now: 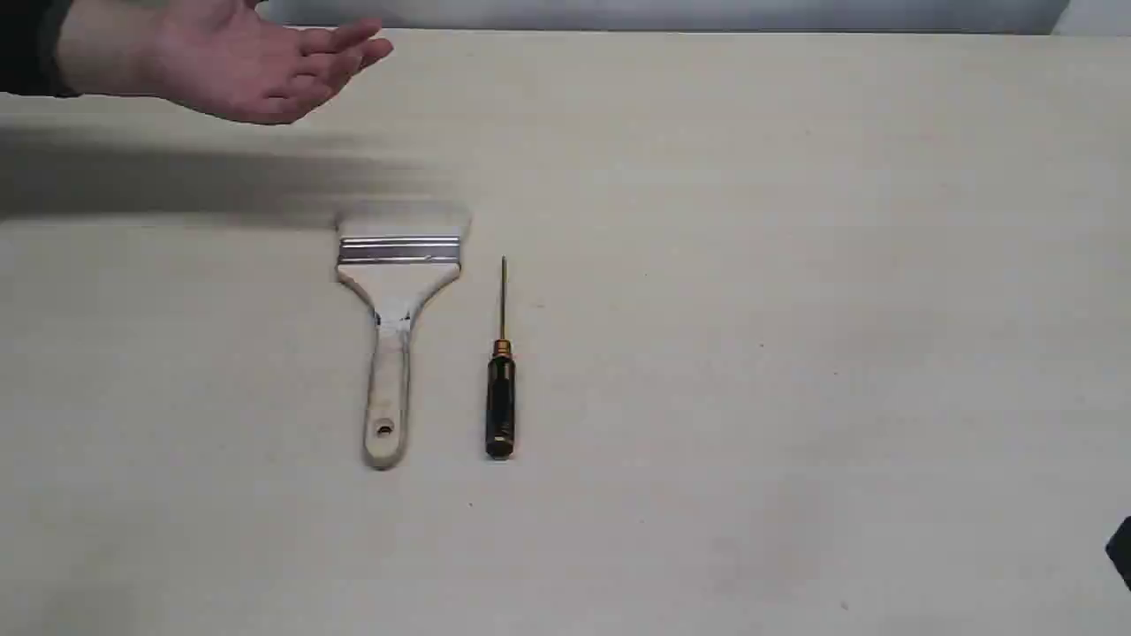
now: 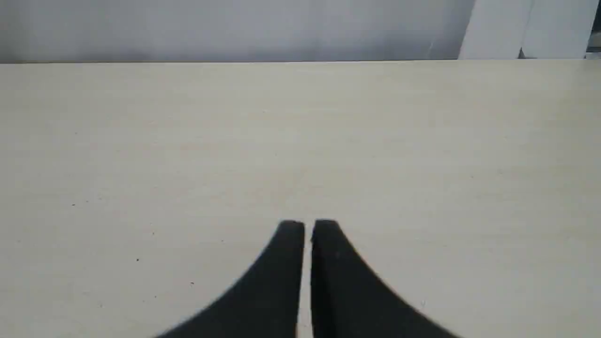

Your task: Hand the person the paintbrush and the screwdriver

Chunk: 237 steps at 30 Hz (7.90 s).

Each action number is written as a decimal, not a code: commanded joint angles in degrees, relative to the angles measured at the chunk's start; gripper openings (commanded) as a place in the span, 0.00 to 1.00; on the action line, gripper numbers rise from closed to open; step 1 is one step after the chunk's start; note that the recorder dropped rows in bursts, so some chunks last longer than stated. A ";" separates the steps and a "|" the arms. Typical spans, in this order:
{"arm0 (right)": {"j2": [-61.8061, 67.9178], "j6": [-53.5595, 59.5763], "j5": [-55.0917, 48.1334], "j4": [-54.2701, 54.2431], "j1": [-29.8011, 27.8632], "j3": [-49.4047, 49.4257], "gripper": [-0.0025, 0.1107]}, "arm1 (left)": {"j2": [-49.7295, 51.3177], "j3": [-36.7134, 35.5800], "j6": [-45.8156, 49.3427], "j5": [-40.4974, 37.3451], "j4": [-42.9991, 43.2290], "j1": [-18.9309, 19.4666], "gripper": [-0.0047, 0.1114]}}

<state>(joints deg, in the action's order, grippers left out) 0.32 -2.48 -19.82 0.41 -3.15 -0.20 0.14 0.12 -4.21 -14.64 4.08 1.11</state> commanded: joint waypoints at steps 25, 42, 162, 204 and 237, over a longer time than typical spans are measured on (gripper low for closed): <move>-0.32 0.38 21.79 2.62 -0.17 0.20 0.06 | -0.14 -0.12 -0.12 0.35 -0.02 -0.47 0.04; -0.32 -21.17 33.79 -15.99 -0.04 0.20 0.06 | -0.14 -0.12 -0.12 0.22 -0.24 -0.47 0.04; 117.96 -18.77 -22.76 0.40 44.55 -83.01 0.51 | -0.14 -0.12 -0.12 0.18 -0.19 -0.47 0.04; 105.74 -4.63 -30.34 -7.41 44.55 -83.01 0.06 | -0.14 -0.12 -0.12 0.33 -0.18 -0.47 0.04; 136.98 15.53 1.08 -21.61 47.27 -123.12 0.06 | -0.14 -0.12 -0.12 0.33 -0.17 -0.47 0.04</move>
<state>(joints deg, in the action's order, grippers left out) 136.16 11.39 -21.03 -20.96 44.11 -122.87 0.14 0.12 -4.21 -14.64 4.08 1.11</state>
